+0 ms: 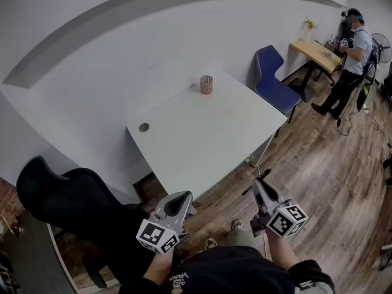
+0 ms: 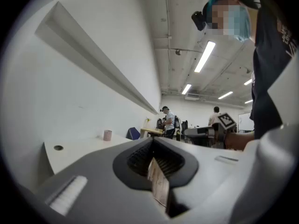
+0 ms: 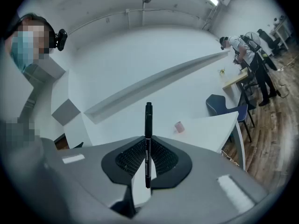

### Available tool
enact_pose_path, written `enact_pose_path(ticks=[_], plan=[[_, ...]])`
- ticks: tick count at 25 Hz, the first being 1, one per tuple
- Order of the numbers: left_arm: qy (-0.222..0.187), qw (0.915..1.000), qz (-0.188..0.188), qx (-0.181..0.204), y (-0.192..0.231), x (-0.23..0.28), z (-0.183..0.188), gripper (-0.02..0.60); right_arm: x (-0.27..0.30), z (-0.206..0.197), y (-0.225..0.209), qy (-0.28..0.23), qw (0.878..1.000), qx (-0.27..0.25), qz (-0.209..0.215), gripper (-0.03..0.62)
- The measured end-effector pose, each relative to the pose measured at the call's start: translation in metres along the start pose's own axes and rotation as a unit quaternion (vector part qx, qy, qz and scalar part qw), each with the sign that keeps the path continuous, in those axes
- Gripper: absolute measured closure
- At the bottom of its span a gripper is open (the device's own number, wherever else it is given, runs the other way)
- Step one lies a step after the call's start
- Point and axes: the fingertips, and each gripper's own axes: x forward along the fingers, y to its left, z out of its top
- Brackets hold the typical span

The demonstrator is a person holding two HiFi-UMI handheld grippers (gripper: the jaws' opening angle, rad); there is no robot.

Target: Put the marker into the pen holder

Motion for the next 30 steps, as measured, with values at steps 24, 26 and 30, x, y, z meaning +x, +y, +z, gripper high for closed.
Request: enact_pose_path(ticks=[24, 26, 30], plan=[[0.002, 0.9966, 0.081, 0.015, -0.03, 0.121, -0.008, 0.529, 0.033, 0.065, -0.106, 0.048, 0.995, -0.005, 0.088, 0.557], [0.001, 0.9959, 0.089, 0.013, -0.035, 0.132, -0.01, 0.529, 0.035, 0.07, -0.118, 0.054, 0.994, -0.004, 0.093, 0.557], [0.0, 0.9946, 0.104, 0.009, -0.045, 0.152, -0.015, 0.529, 0.039, 0.076, -0.143, 0.065, 0.992, -0.002, 0.107, 0.557]])
